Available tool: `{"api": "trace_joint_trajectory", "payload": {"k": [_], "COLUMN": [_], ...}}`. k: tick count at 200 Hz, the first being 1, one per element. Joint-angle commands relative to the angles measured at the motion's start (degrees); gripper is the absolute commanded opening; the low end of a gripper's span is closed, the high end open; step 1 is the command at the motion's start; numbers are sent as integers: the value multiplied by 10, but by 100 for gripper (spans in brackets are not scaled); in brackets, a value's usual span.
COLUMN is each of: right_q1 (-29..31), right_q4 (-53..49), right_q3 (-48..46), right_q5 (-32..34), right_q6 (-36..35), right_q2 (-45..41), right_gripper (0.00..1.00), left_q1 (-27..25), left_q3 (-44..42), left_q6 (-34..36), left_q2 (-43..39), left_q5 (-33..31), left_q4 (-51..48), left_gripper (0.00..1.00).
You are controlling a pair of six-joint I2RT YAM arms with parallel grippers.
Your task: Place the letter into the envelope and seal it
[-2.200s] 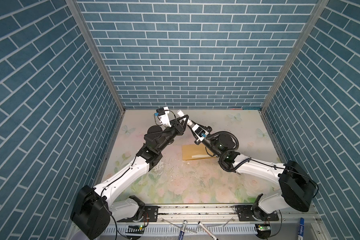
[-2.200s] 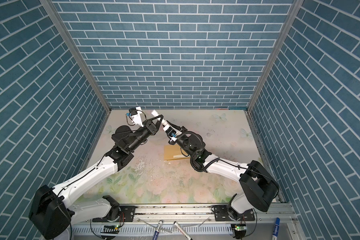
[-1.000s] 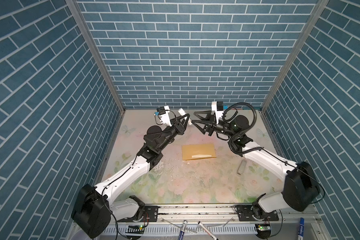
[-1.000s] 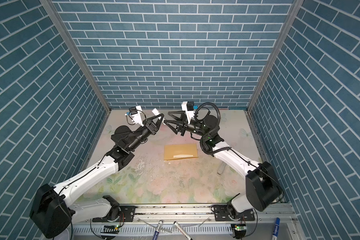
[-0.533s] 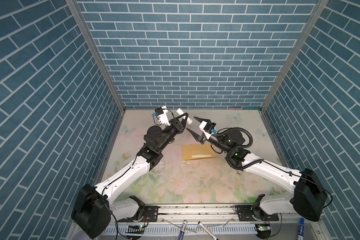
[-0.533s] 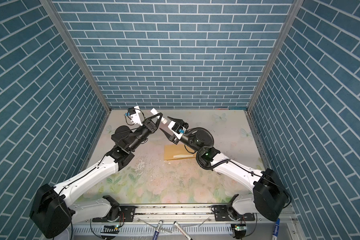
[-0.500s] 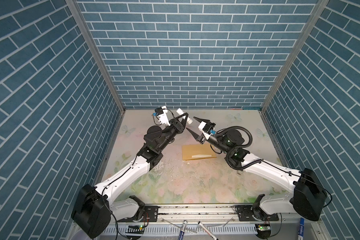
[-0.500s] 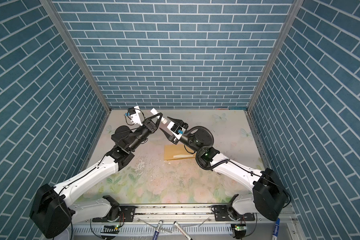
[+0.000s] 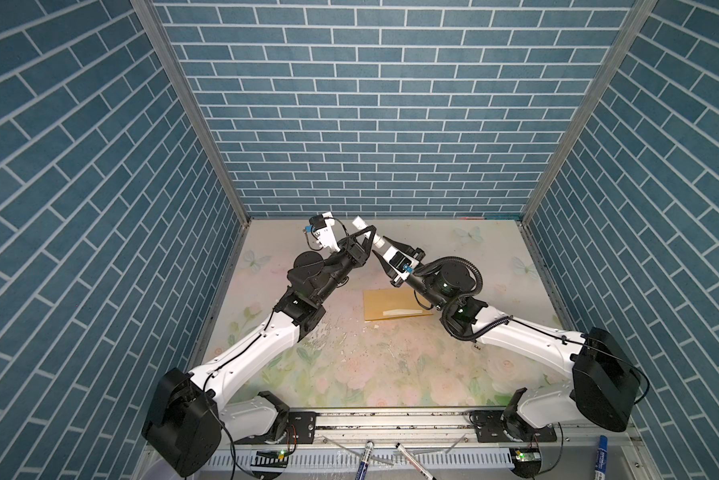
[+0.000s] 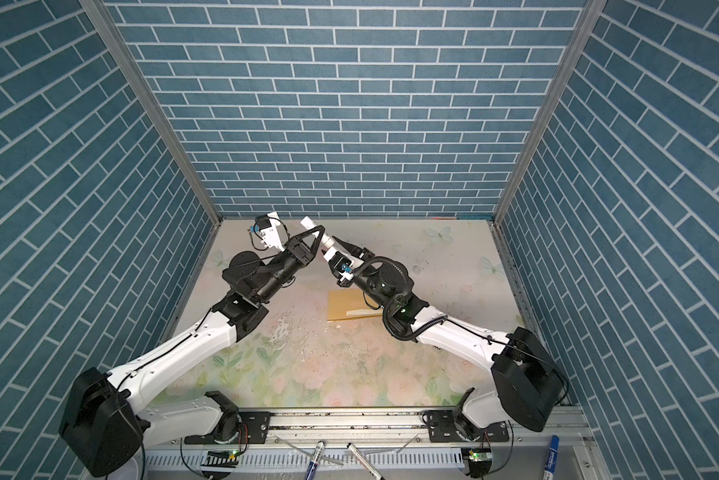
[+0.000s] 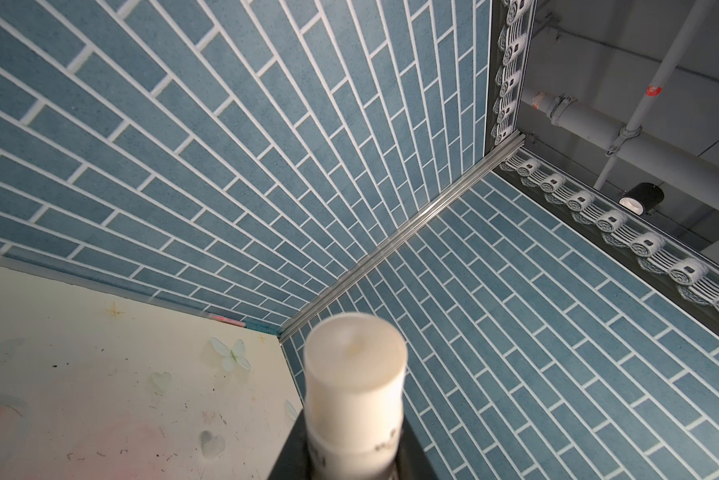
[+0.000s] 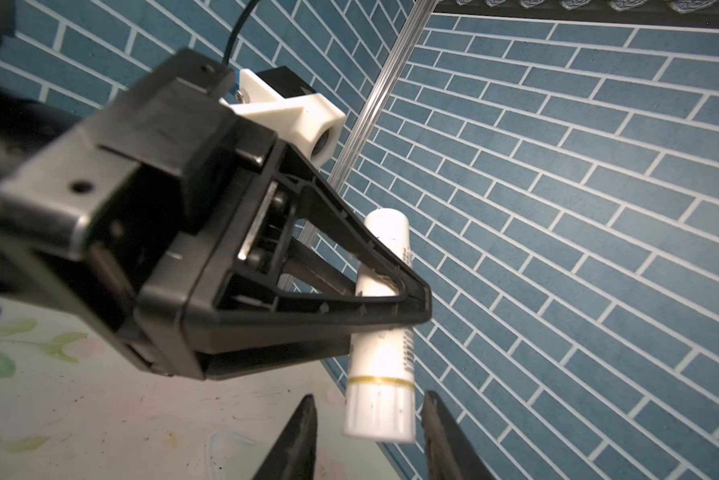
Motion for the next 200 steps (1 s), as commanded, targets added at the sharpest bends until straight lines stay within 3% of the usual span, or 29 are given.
{"api": "trace_joint_trajectory", "payload": {"k": [1,42,68,105,117,138,167,200], "right_q1": [5,7,7,2,-12,-78,-141,-171], "right_q4": [25,15,14,-1,-15,-57,-27,69], "right_q3": [19,28,32,48,59,99,143,171], "right_q5": [14,13,10,-5,-18,-141,-269,-361], "right_q6": [-19,-12,-2,84,154,382,634,843], "right_q2": [2,6,8,2,-2,0,24,68], "right_gripper": [37,30,20,5,0,0,0,0], "left_q1": [-1,-2,-1,-1,-1,-1,-1,-1], "left_q3": [8,10,10,9,10,9,9,9], "left_q6": [1,-2,-1,5,13,34,78,131], "left_q2": [3,6,6,8,11,14,12,0], "left_q5": [5,9,12,17,21,35,54,63], "left_q4": [15,16,17,19,21,30,28,7], "left_gripper": [0,0,0,0,0,0,0,0]}}
